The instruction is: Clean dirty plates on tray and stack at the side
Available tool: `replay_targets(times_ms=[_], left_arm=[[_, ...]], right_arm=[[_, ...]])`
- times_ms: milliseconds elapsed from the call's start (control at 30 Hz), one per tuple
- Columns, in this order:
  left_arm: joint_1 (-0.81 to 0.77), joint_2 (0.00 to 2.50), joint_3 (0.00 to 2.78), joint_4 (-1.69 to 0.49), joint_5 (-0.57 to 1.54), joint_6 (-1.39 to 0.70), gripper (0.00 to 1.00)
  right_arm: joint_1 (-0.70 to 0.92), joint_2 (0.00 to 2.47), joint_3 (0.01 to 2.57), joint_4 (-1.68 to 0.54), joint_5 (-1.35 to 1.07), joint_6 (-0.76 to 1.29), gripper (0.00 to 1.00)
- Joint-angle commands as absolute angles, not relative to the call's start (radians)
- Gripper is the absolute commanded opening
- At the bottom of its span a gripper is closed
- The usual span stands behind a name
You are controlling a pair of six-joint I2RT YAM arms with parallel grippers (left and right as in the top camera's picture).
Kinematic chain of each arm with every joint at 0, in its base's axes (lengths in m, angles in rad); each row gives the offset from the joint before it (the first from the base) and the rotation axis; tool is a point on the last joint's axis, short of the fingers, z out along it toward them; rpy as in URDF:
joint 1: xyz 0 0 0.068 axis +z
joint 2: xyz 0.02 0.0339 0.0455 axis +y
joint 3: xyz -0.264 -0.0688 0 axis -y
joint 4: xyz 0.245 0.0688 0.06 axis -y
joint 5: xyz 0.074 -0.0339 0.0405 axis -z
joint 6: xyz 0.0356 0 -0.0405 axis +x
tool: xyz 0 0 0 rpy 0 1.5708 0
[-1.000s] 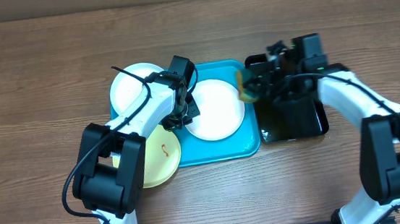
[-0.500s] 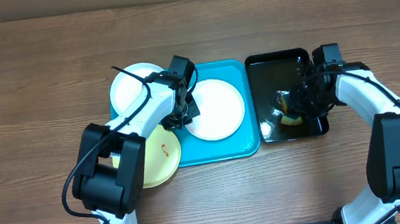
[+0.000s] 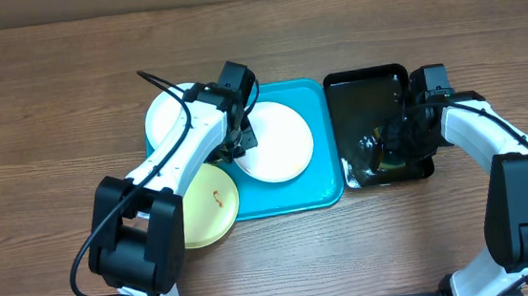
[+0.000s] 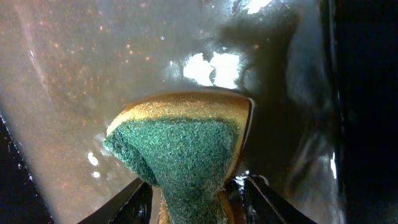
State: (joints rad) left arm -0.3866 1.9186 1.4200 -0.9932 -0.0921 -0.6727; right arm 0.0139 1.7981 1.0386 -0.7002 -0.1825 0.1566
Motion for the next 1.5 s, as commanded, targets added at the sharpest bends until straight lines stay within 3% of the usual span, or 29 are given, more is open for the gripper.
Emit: replay_targets(times_ms=[0,200,367,533,600,700,900,933,1033,1100,1167,1200,1267,1300,1333,1400,1467], left_arm=[[-0.393,1.888,1.469,-1.019,-0.179,-0.649,0.04],[-0.393,1.888,1.531,-1.059,-0.212,-0.623,0.04],[-0.393,1.888,1.588,-1.080,-0.221,-0.585,0.04],[-0.393,1.888,1.629,-1.089,-0.220,-0.571,0.04],[-0.393,1.888,1.644,-1.100,-0.220,-0.571,0.04],[-0.391,1.888,1.655,-1.104,-0.220,-0.554,0.04],[-0.391,1.888,1.655,-1.111,-0.220,-0.552,0.04],[-0.391,1.888,1.655,-1.111,-0.220,-0.552,0.04],[-0.391,1.888,1.655,-1.116,-0.220,-0.545,0.04],[-0.391,1.888,1.655,-1.123,-0.220,-0.545,0.04],[-0.391,1.888,1.655,-1.129,-0.220,-0.545,0.04],[-0.391,1.888,1.655,-1.130,-0.220,-0.545,0.04],[-0.391,1.888,1.655,-1.130,-0.220,-0.545,0.04],[-0.391,1.888,1.655,-1.130,-0.220,-0.545,0.04],[-0.391,1.888,1.655,-1.130,-0.220,-0.545,0.04],[-0.391,1.888,1.655,-1.130,-0.220,-0.545,0.04],[-0.391,1.888,1.654,-1.130,-0.221,-0.545,0.04]], right_arm=[[0.014,1.791,1.057,-0.704,-0.158,0.155,0.49],[0.014,1.791,1.060,-0.704,-0.157,0.155,0.53],[0.014,1.790,1.061,-0.716,-0.159,0.155,0.48],[0.014,1.790,1.062,-0.720,-0.158,0.155,0.66],[0.014,1.790,1.061,-0.724,-0.157,0.155,0.68],[0.014,1.791,1.060,-0.732,-0.157,0.135,0.67],[0.014,1.791,1.060,-0.736,-0.158,0.129,0.55],[0.014,1.791,1.060,-0.736,-0.158,0.129,0.56],[0.014,1.791,1.060,-0.737,-0.158,0.130,0.94],[0.014,1.791,1.048,-0.735,-0.157,0.129,0.96],[0.014,1.792,1.026,-0.720,-0.157,0.129,0.91],[0.014,1.792,1.013,-0.706,-0.157,0.128,0.80],[0.014,1.792,0.988,-0.671,-0.157,0.124,0.47],[0.014,1.792,0.985,-0.665,-0.157,0.122,0.39],[0.014,1.792,0.986,-0.663,-0.158,0.122,0.38],[0.014,1.792,1.002,-0.673,-0.162,0.122,0.63],[0.014,1.792,1.019,-0.686,-0.183,0.122,0.80]])
